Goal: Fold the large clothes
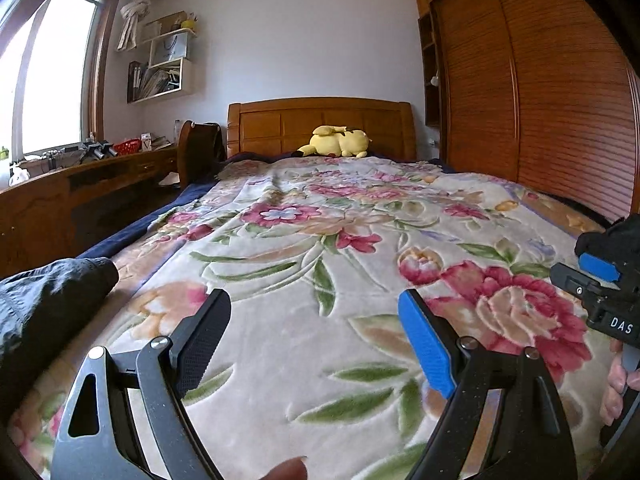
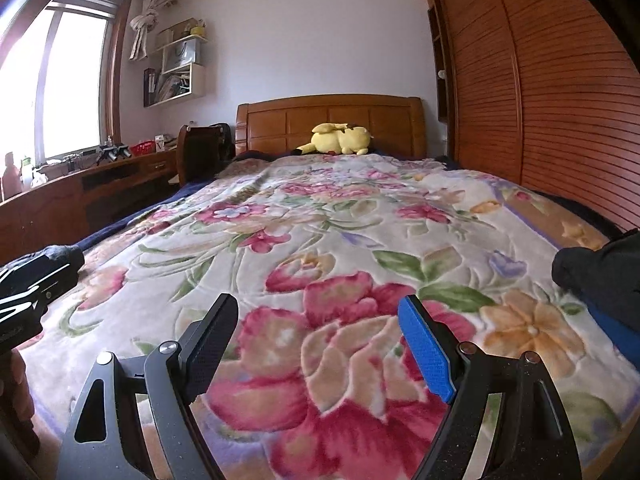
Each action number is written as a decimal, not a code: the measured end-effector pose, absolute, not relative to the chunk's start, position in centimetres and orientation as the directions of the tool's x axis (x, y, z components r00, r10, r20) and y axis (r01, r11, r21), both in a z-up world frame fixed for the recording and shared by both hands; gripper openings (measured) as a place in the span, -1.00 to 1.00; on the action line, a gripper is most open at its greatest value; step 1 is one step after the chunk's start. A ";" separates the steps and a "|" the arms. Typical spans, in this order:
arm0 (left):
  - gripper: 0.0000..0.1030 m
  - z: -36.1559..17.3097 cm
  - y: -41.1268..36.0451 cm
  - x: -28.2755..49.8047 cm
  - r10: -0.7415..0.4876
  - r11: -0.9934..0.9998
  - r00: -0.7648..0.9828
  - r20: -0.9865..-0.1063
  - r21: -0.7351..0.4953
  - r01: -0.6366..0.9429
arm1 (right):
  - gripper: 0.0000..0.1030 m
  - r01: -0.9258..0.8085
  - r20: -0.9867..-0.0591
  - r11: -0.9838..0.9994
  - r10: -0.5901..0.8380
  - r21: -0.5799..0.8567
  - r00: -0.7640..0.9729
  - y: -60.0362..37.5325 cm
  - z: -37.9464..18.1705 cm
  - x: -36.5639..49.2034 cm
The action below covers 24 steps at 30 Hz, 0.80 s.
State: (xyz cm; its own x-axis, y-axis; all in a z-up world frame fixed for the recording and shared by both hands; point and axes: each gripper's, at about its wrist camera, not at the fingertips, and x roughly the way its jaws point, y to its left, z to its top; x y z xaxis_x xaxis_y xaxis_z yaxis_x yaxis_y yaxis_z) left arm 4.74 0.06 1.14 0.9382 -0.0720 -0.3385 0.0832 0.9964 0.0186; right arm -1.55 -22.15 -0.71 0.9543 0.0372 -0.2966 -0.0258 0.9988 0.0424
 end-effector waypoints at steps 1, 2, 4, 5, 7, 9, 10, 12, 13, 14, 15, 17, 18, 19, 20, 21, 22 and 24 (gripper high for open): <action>0.68 1.0 0.0 4.7 -0.072 0.996 0.938 -0.340 0.020 0.083 | 0.62 -0.031 -0.301 0.999 0.042 0.043 0.953 -22.2 -0.7 -1.5; 0.68 0.9 0.1 4.7 -0.069 0.997 0.937 -0.342 0.020 0.081 | 0.62 -0.029 -0.299 0.999 0.040 0.043 0.953 -22.3 -0.7 -1.6; 0.68 0.8 0.3 4.7 -0.064 0.997 0.937 -0.342 0.016 0.074 | 0.62 -0.025 -0.292 0.999 0.037 0.045 0.956 -22.1 -0.6 -1.4; 0.68 0.8 0.3 4.6 -0.065 0.997 0.938 -0.341 0.013 0.074 | 0.62 -0.023 -0.288 0.999 0.036 0.046 0.957 -22.1 -0.9 -1.0; 0.68 0.8 0.6 4.6 -0.068 0.997 0.938 -0.339 0.002 0.073 | 0.62 -0.022 -0.285 0.999 0.035 0.050 0.958 -22.2 -0.8 -1.0; 0.68 0.8 0.8 4.6 -0.066 0.998 0.939 -0.338 -0.004 0.069 | 0.62 -0.021 -0.285 0.999 0.034 0.050 0.958 -22.1 -1.3 -0.4; 0.68 0.8 0.8 4.6 -0.068 0.998 0.938 -0.340 -0.005 0.070 | 0.62 -0.021 -0.284 0.999 0.034 0.049 0.958 -22.1 -1.3 -0.4; 0.68 0.7 0.8 4.6 -0.069 0.997 0.937 -0.343 -0.004 0.072 | 0.62 -0.021 -0.282 0.999 0.034 0.049 0.959 -22.1 -1.2 -0.5; 0.68 0.7 0.8 4.6 -0.069 0.997 0.937 -0.344 -0.003 0.072 | 0.62 -0.020 -0.281 0.999 0.033 0.048 0.959 -22.0 -1.4 -0.2; 0.68 0.6 0.7 4.6 -0.068 0.997 0.936 -0.345 -0.001 0.072 | 0.62 -0.020 -0.281 0.999 0.032 0.048 0.959 -21.9 -1.6 0.0; 0.68 0.6 0.7 4.6 -0.068 0.997 0.936 -0.344 -0.001 0.072 | 0.62 -0.019 -0.282 0.999 0.032 0.048 0.959 -21.9 -1.6 0.1; 0.68 0.6 0.7 4.6 -0.067 0.997 0.937 -0.343 0.001 0.072 | 0.62 -0.020 -0.282 0.999 0.033 0.049 0.959 -21.9 -1.7 0.3; 0.68 0.6 0.6 4.6 -0.068 0.997 0.937 -0.343 0.001 0.072 | 0.62 -0.019 -0.281 0.999 0.032 0.049 0.959 -21.9 -1.7 0.2; 0.68 0.5 0.6 4.6 -0.067 0.997 0.937 -0.344 0.002 0.073 | 0.62 -0.020 -0.278 0.999 0.032 0.048 0.960 -21.9 -1.7 0.2; 0.68 0.6 0.6 4.6 -0.068 0.997 0.937 -0.344 0.001 0.072 | 0.62 -0.020 -0.276 0.999 0.032 0.047 0.961 -21.9 -1.8 0.4; 0.68 0.6 0.6 4.6 -0.067 0.997 0.936 -0.345 0.001 0.072 | 0.62 -0.020 -0.275 0.999 0.032 0.046 0.961 -21.8 -1.8 0.5; 0.68 0.6 0.6 4.6 -0.066 0.997 0.936 -0.345 0.002 0.071 | 0.62 -0.020 -0.274 0.999 0.032 0.044 0.961 -21.8 -1.9 0.6; 0.68 0.5 0.7 4.6 -0.066 0.997 0.936 -0.346 0.003 0.071 | 0.63 -0.022 -0.273 0.999 0.032 0.040 0.961 -21.6 -1.9 0.8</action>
